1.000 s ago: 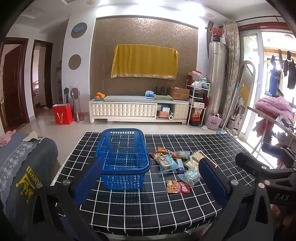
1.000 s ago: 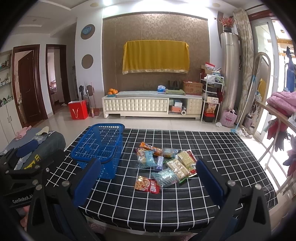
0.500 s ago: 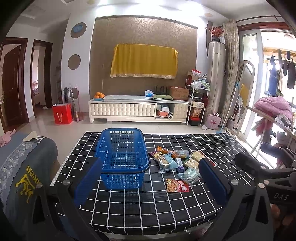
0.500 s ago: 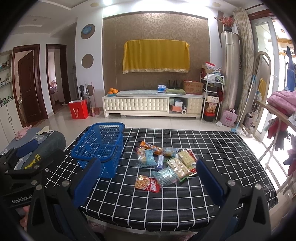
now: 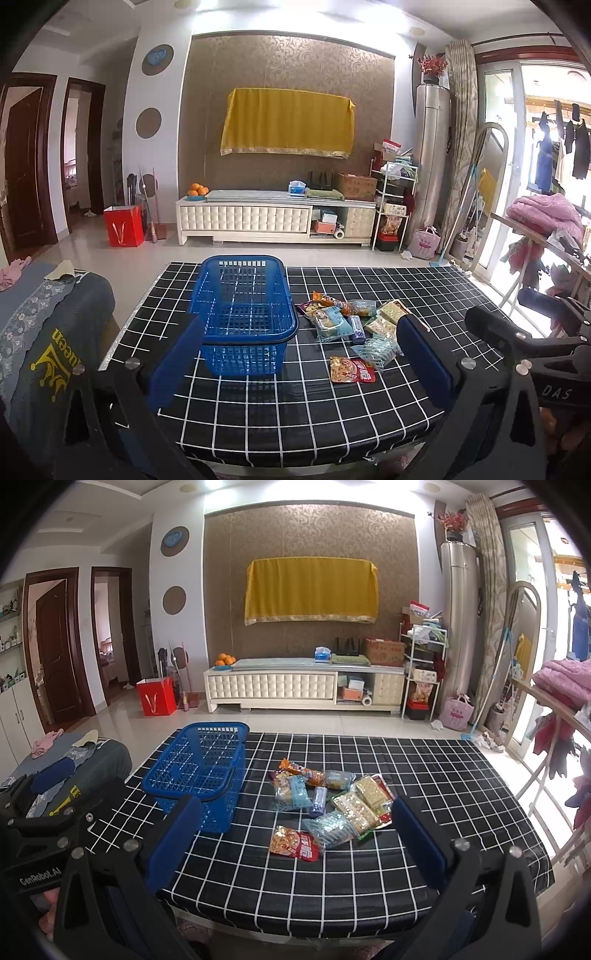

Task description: Organize snacks

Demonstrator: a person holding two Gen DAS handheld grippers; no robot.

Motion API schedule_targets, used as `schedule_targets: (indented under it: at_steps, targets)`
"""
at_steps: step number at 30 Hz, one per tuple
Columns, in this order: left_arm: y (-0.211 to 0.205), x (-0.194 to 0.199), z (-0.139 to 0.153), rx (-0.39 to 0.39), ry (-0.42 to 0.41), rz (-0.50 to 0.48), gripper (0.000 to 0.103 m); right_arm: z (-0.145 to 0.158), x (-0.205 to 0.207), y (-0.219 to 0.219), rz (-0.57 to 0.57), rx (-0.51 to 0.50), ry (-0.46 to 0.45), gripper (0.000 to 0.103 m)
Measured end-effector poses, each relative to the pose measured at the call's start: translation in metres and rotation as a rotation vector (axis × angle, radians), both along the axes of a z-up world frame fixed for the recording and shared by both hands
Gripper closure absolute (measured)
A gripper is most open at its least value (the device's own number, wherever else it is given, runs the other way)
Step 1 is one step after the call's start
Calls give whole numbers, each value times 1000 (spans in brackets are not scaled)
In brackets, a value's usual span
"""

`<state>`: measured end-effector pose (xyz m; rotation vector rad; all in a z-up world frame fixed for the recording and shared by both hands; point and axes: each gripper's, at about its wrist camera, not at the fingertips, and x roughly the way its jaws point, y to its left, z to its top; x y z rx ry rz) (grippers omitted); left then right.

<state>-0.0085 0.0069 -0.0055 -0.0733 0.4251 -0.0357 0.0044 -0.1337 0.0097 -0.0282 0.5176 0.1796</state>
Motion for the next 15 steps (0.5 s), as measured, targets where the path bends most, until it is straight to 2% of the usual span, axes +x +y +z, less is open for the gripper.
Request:
schedule_targets:
  at_steps: [15]
  targets:
    - [-15, 17, 7, -26, 18, -28, 0, 7, 8, -16, 3, 14, -4, 0]
